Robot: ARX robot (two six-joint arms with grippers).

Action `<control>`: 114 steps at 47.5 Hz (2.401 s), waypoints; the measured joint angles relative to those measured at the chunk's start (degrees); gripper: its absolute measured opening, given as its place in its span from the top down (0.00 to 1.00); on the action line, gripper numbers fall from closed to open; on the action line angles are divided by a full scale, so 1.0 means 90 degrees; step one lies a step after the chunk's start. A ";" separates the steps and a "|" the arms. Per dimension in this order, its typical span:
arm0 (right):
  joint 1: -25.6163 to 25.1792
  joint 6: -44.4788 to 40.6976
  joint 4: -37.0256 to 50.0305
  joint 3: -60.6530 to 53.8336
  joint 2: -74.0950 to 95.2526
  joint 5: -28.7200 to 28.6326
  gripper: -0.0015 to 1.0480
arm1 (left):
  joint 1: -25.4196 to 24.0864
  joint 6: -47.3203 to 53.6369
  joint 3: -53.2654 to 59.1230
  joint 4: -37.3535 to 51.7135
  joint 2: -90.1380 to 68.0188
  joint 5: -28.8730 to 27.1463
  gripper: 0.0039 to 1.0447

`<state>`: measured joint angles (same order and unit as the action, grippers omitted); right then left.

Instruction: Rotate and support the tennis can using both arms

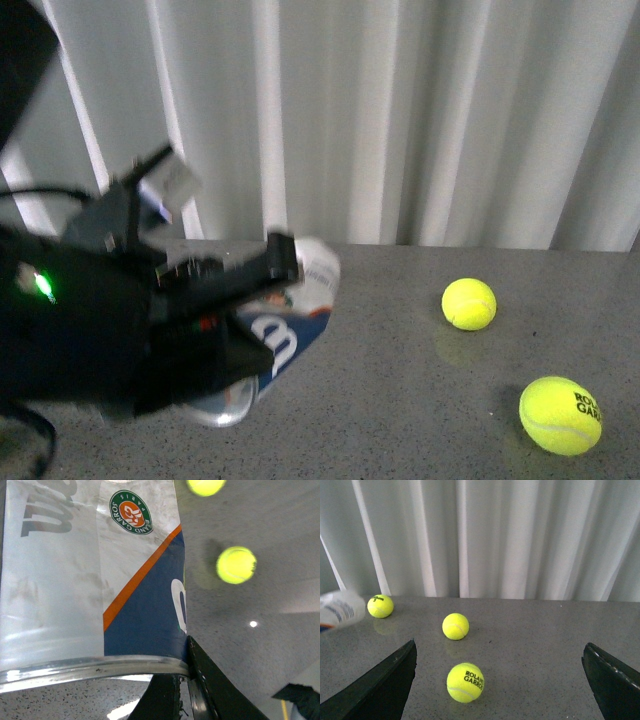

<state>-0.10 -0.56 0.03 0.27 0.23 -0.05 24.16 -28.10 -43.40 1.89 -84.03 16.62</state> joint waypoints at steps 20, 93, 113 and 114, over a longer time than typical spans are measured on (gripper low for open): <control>0.0000 0.0000 0.0000 0.0000 0.0000 0.0000 0.07 | 0.0107 0.7220 -0.3507 -0.4527 0.0255 -0.1217 0.97; 0.0000 0.0000 0.0000 0.0000 0.0000 0.0000 0.07 | 0.0663 1.5909 -0.3570 -0.5037 -0.1331 -0.4221 0.97; 0.0000 -0.0002 0.0000 0.0000 0.0000 0.0000 0.07 | 0.0816 1.6422 -0.3512 -0.4580 -0.1681 -0.4507 0.97; 0.0000 0.0000 0.0000 0.0000 0.0000 0.0000 0.07 | 0.0816 1.6456 -0.3512 -0.4529 -0.1702 -0.4529 0.97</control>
<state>-0.10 -0.56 0.03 0.27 0.23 -0.05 31.51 120.01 -75.00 -38.87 -99.35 -24.14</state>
